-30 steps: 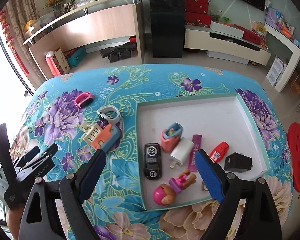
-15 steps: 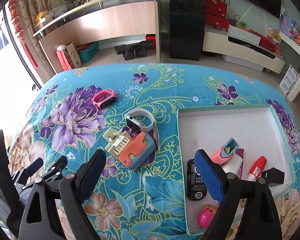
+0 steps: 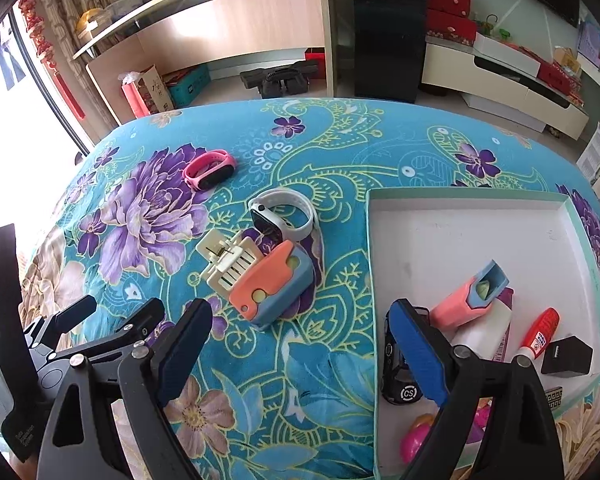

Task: Organize rigid objects
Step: 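Lower the left tool onto the white plastic clip and close it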

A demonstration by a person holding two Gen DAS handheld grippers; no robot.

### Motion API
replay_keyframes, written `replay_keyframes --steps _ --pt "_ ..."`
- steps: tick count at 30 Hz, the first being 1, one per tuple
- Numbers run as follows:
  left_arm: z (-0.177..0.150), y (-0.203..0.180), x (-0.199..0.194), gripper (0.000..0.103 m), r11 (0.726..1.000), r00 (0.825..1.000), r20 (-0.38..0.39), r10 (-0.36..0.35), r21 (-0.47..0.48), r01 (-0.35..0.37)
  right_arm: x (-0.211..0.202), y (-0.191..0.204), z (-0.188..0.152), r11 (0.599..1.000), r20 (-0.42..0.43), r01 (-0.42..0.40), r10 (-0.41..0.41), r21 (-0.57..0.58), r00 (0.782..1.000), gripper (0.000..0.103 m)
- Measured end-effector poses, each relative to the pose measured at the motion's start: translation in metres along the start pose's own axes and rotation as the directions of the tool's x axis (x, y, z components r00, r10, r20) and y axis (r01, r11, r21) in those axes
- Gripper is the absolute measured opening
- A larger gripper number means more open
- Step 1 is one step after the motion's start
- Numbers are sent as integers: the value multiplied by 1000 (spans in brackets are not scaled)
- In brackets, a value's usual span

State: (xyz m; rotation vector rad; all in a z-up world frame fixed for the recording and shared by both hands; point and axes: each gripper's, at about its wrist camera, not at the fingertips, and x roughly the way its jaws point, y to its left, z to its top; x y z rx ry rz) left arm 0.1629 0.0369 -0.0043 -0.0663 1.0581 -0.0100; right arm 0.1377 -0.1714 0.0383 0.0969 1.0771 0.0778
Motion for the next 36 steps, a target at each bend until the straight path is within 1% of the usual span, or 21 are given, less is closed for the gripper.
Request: replay_keyframes --steps 3,7,10,15,18,20,23,25,27,29,30,32,34,36 --pt "8 -7 -3 100 999 1000 15 -11 35 11 3 -8 2 999 -5 -6 6 31 1000 91" --pt "13 -25 0 101 993 999 0 -39 108 38 3 -19 4 997 2 -8 8 73 1000 91" --pt "17 -35 3 101 989 998 -7 -64 130 64 0 -26 5 995 17 -15 13 102 1000 91" --pt "23 -50 12 101 985 998 -7 -66 159 66 3 -36 4 990 8 -22 21 136 1000 91" --pt "25 -58 16 101 983 997 20 -80 165 76 5 -40 4 988 7 -33 32 151 999 91" --pt "25 -63 18 101 980 996 43 -81 185 72 6 -41 3 987 3 -39 39 154 999 91" --pt "25 -69 22 101 976 995 64 -72 211 57 10 -45 1 985 -14 -28 31 170 999 91" --pt "24 -70 23 100 975 993 76 -86 210 69 11 -48 0 983 -19 -23 26 181 999 91" --pt "25 -71 23 94 973 990 79 -115 207 97 10 -50 0 981 -16 -30 34 193 999 91" --pt "25 -72 22 85 970 987 85 -134 216 113 9 -50 -1 980 -15 -33 37 195 999 91" --pt "24 -73 21 83 968 986 91 -142 222 119 9 -50 -1 981 -16 -31 34 192 999 91" --pt "24 -74 20 69 962 980 93 -174 227 149 9 -49 -1 982 -18 -28 32 189 999 91" --pt "24 -76 19 61 955 973 89 -211 232 186 9 -49 -1 981 -18 -29 33 190 999 90" --pt "23 -79 19 57 951 974 86 -210 247 184 9 -49 -1 981 -18 -28 32 191 999 90"
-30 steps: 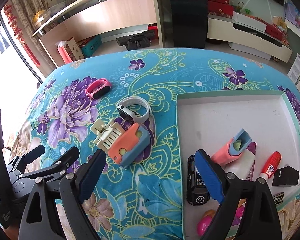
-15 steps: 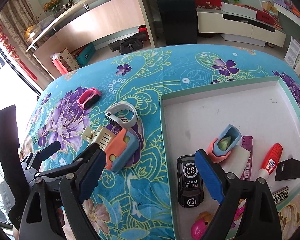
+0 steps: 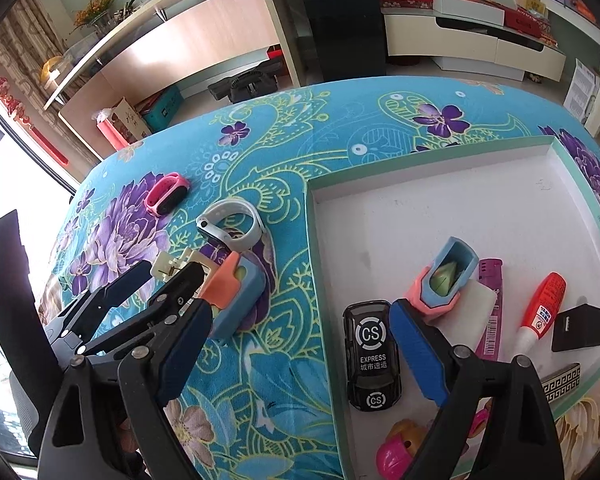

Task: Organize rigid objects
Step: 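Lower the left tool onto the white plastic clip and close it, then move the right tool to the orange-and-blue block while the left tool holds the clip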

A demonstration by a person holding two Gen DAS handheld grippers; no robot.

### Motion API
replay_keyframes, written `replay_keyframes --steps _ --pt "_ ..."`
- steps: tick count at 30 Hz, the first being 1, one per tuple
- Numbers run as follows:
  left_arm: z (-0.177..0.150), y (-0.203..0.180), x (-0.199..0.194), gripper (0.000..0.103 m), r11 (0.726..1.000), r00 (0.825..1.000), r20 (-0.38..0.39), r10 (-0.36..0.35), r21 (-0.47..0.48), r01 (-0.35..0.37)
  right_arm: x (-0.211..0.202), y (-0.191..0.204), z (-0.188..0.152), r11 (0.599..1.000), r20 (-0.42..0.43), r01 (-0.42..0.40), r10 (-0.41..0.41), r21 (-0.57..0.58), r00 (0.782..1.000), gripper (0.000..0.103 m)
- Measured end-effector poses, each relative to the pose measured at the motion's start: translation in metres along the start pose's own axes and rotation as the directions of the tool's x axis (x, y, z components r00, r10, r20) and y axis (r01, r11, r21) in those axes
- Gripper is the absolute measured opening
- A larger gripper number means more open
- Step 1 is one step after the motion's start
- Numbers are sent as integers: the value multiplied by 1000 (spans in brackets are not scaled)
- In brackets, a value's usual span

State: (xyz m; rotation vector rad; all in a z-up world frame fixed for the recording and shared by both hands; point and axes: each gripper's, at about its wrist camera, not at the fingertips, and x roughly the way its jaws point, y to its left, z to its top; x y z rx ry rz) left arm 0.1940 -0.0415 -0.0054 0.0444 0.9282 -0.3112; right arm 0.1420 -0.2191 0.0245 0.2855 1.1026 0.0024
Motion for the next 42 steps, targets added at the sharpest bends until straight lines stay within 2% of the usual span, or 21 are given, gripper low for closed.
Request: replay_keyframes --steps 2,4,11,14,20,24,28,32,39,42 --pt "0 -1 1 45 1000 1000 -4 -3 1 3 0 0 0 1000 0 -2 2 0 1000 91" --pt "0 0 0 39 1000 1000 -1 -17 -10 17 0 0 0 1000 -1 -2 2 1 1000 90" --pt "0 13 -14 38 998 1000 29 -1 -62 2 0 0 0 1000 3 -2 2 -1 1000 90" --pt "-1 27 -24 38 994 999 32 39 -107 -35 0 4 -1 1000 9 -4 4 -18 1000 90" --pt "-10 63 -39 38 966 993 19 113 -234 -105 5 27 -4 991 23 13 -10 -130 1000 90" --pt "-15 77 -46 38 949 988 11 154 -280 -145 9 42 -8 982 26 -18 23 -187 999 90" --pt "-18 83 -48 38 944 989 5 147 -299 -139 19 56 -12 973 11 -37 40 -229 999 90" --pt "-20 85 -46 38 943 990 -6 141 -303 -136 32 65 -16 959 -25 -28 21 -282 999 90" --pt "-22 90 -47 38 938 990 -9 139 -319 -135 29 59 -17 949 -25 46 -57 -311 998 90" --pt "-22 90 -48 38 938 990 -7 138 -319 -133 28 59 -18 943 -20 76 -87 -324 996 84"
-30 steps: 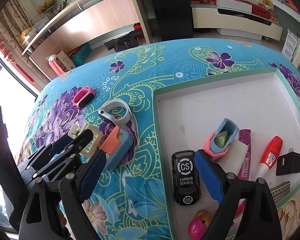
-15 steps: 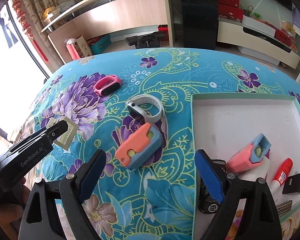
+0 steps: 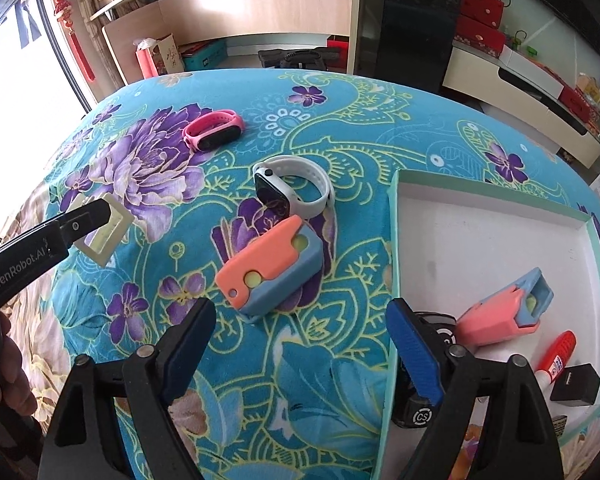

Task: Organize rigid objects
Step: 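Move the right tool to the orange-and-blue block while the left tool holds the clip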

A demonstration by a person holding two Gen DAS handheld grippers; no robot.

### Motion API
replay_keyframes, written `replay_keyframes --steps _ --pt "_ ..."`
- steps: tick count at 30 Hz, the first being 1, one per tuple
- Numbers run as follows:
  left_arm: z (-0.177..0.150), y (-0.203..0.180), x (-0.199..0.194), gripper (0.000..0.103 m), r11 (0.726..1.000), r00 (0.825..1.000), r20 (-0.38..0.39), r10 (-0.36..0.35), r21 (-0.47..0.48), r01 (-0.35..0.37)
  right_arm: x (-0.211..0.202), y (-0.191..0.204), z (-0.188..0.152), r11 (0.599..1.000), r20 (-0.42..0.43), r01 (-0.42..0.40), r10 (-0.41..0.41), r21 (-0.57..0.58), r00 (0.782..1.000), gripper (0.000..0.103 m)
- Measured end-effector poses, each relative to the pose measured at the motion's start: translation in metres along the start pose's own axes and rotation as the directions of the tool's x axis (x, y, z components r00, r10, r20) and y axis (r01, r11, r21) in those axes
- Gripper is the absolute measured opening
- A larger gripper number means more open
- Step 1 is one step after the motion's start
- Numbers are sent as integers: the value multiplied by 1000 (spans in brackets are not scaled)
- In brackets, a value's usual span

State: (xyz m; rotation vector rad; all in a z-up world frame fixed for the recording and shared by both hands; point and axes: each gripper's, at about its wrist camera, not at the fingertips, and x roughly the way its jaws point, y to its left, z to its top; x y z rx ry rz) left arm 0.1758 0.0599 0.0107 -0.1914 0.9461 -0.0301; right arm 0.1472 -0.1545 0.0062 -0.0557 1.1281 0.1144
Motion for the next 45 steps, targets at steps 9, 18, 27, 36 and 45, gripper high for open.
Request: replay_keyframes --steps 9,18,27,36,45 --pt "0 0 0 38 1000 1000 -3 -5 3 5 10 10 -1 999 -31 3 -5 -52 1000 80" --pt "-1 0 1 38 1000 1000 -12 -8 7 9 18 12 -4 998 -71 -32 29 -45 997 59" --pt "-1 0 3 38 1000 1000 -21 -12 6 12 22 16 -4 998 -75 -50 47 -43 996 45" --pt "-1 0 3 38 1000 1000 -19 -11 5 11 26 36 0 980 -52 -183 180 -74 982 39" --pt "-1 6 3 38 1000 1000 -20 1 -8 -1 15 42 6 981 22 -160 164 -112 986 39"
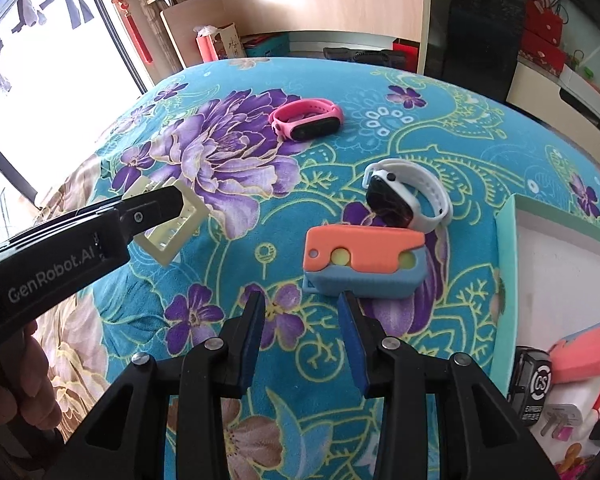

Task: Organize rigid objects
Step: 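Move the right tool to the orange-and-blue block while the left tool holds the clip, then close the right tool around the orange-and-blue block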

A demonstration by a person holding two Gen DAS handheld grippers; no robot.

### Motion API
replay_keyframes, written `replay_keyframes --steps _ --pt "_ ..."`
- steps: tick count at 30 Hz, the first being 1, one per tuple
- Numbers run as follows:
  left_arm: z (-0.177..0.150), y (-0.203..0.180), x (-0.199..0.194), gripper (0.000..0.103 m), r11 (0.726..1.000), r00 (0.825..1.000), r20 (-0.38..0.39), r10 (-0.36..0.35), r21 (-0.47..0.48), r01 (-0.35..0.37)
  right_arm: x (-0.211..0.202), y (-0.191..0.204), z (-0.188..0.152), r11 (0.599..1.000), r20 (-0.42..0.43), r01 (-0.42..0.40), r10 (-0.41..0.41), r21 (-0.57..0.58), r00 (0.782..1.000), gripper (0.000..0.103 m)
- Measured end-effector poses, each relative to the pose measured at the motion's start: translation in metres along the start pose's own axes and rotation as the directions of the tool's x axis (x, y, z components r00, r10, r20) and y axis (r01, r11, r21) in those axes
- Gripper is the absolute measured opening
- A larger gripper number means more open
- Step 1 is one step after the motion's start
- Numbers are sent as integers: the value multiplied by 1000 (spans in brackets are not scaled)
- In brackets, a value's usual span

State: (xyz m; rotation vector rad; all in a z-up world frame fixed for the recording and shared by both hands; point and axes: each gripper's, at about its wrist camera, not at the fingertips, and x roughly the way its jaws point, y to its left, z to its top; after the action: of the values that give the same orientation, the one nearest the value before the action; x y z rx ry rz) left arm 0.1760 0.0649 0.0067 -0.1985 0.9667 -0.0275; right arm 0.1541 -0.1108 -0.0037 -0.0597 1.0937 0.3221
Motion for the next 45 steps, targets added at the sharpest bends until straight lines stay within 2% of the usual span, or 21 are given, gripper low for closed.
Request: replay_keyframes --steps 4,6,7,8,12,23,32,33,34,35,36,45 --pt "0 -1 0 38 1000 1000 1 -1 0 1 -6 -15 4 997 41 53 -55 47 998 41" --pt "0 -1 0 38 1000 1000 0 -2 1 2 -4 -20 5 996 38 64 -67 65 997 60" --pt "0 -1 0 38 1000 1000 -1 -2 1 2 -2 -22 5 995 41 73 -76 68 996 81" --pt "0 -1 0 38 1000 1000 -2 -2 1 2 -1 -23 5 994 48 80 -84 70 995 89" --pt "0 -1 1 38 1000 1000 -6 -3 0 3 3 -26 8 995 52 59 -63 83 997 89" --pt "0 1 4 38 1000 1000 -17 -4 -7 4 32 -23 10 994 7 101 -101 50 995 89" --pt "-1 0 7 38 1000 1000 -27 2 0 -2 35 -22 11 990 25 134 -135 48 990 89" --pt "-1 0 7 38 1000 1000 -27 3 1 -3 35 -21 12 990 27 132 -133 46 991 89" --pt "-1 0 7 38 1000 1000 -27 3 2 -3 35 -20 12 991 29 129 -130 45 991 84" --pt "-1 0 7 38 1000 1000 -27 4 4 -3 35 -19 13 991 32 124 -126 46 992 73" --pt "-1 0 7 38 1000 1000 -27 4 5 -4 34 -19 13 992 34 116 -118 51 992 72" --pt "0 -4 0 38 1000 1000 -11 1 18 -1 19 -24 11 991 51 103 -107 82 993 72"
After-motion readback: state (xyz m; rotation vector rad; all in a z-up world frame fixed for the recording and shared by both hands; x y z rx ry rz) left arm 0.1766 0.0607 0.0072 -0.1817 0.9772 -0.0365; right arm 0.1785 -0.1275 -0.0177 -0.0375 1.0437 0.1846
